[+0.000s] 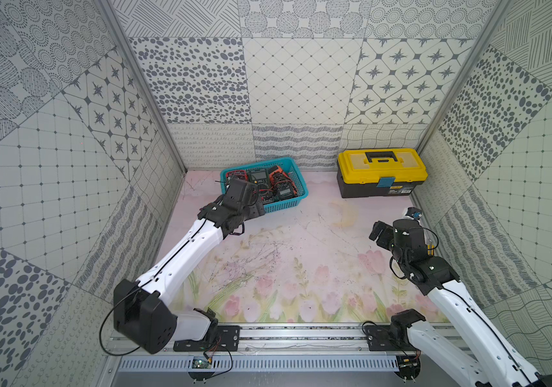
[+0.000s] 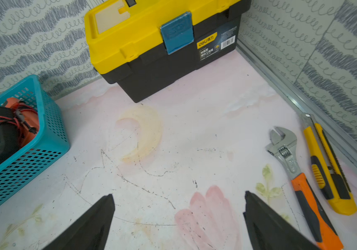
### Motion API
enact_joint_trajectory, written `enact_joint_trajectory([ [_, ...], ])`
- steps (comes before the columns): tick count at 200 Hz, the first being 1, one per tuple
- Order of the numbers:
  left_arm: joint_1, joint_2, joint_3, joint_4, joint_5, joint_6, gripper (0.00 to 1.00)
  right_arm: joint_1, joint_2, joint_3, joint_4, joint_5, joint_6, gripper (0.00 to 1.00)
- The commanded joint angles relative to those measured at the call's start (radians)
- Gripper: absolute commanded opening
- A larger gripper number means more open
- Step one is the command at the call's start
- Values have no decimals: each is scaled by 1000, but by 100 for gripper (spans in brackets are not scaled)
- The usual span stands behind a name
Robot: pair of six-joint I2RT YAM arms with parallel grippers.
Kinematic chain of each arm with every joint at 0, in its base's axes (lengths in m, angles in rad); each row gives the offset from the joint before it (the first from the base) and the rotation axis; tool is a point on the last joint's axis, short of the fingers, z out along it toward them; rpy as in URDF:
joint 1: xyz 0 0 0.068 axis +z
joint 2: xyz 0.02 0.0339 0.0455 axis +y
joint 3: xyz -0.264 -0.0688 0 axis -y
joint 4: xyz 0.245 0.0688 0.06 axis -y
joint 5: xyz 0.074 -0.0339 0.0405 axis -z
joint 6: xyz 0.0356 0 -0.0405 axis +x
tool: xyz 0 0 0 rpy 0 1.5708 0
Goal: Put the multimeter into the basket
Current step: Reset both arms
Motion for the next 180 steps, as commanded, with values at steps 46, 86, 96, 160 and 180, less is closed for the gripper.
enact_joint_trajectory([
  [46,91,-335,-576,583,-230,276,99,-128,47,-189,417,7,-325,98],
  [86,225,-371,-803,898,-55,346,99,-183,48,-373,772,-50,-434,98],
  [96,260,-369,-857,993,-12,355,99,-206,54,-397,819,-75,-435,98],
  [160,352,-55,-916,1421,134,390,99,-287,164,-503,1120,-222,-425,98],
  [180,353,57,-893,1487,171,437,99,-294,242,-514,1203,-270,-416,98],
])
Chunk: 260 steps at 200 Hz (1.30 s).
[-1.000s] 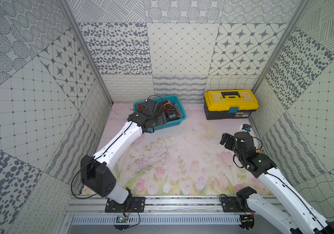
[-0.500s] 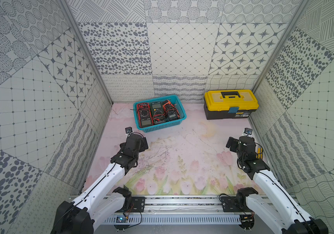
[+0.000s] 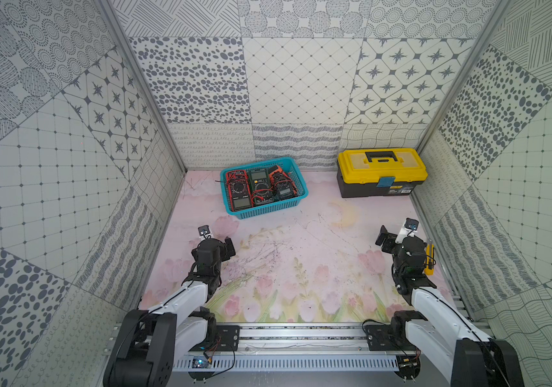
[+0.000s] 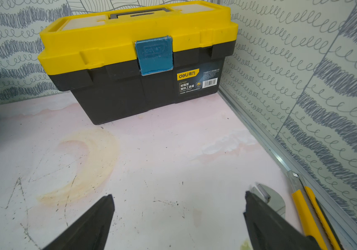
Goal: Put the multimeter into the basket
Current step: Reset both arms
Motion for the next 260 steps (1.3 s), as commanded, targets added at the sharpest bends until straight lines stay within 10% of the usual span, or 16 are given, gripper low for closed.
enact_joint_trajectory([
  [1,22,167,13,428,138,113,99,-7,67,-17,201,-86,0,98],
  [61,47,428,9,718,300,166,99,-21,257,-27,433,-132,-28,98],
  [106,62,396,167,363,421,187,99,-30,427,33,534,-221,-9,98],
  [151,57,401,167,371,385,187,99,-32,622,42,715,-232,-1,99],
  [260,55,400,169,367,381,189,99,10,595,175,425,-205,-54,98],
])
